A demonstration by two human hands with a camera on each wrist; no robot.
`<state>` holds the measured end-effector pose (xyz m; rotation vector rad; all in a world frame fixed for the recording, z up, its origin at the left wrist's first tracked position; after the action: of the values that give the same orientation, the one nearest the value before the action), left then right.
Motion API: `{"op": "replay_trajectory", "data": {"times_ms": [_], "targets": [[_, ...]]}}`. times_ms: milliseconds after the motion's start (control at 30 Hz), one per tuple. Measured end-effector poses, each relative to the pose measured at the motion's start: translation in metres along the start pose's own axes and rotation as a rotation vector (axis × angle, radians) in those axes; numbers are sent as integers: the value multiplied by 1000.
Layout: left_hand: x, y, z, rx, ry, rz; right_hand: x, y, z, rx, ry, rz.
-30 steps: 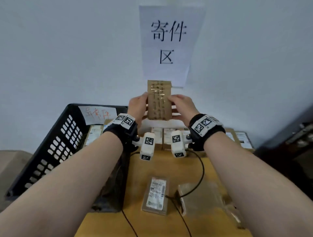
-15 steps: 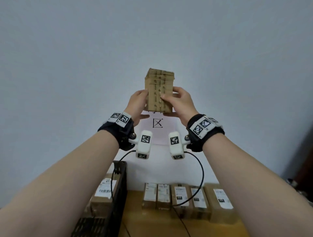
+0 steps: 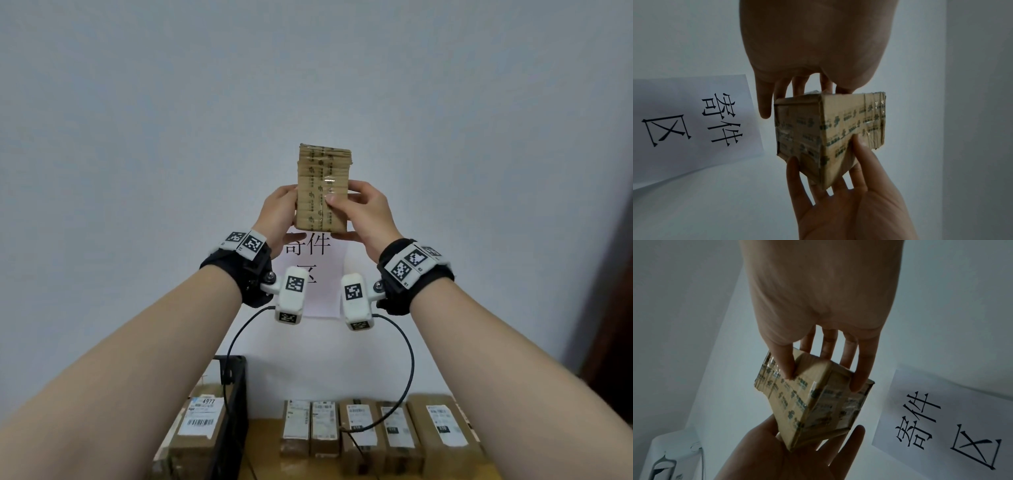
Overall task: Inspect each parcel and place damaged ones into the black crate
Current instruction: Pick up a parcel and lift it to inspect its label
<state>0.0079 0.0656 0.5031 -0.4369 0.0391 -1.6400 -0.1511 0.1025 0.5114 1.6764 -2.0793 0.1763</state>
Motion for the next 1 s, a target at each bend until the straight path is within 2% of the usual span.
{"op": "replay_trajectory", "data": {"times_ms": [167, 267, 400, 633, 1000], "targets": [[3, 1, 1, -86, -13, 39, 4, 7, -1, 17, 12, 25], [1, 4, 7, -100, -75, 39, 9, 12, -2, 23, 22, 111], [-2, 7, 17, -80, -167, 54, 15, 14, -10, -107, 81, 210], [-10, 7, 36, -159, -182, 41, 15, 13, -18, -31, 1, 120], [-14, 2, 37, -161, -165, 19, 8, 17, -19, 6, -40, 89]]}}
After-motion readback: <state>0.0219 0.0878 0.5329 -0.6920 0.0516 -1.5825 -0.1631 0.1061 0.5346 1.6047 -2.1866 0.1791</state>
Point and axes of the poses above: each hand's wrist, its own x-axis towards the middle knuckle, its own y-axis out of the back of the hand, z = x × y, the point moved 3 cm from there along x, towards the middle knuckle, and after that the axes turned 13 degrees about -x, right-handed, at the moved point
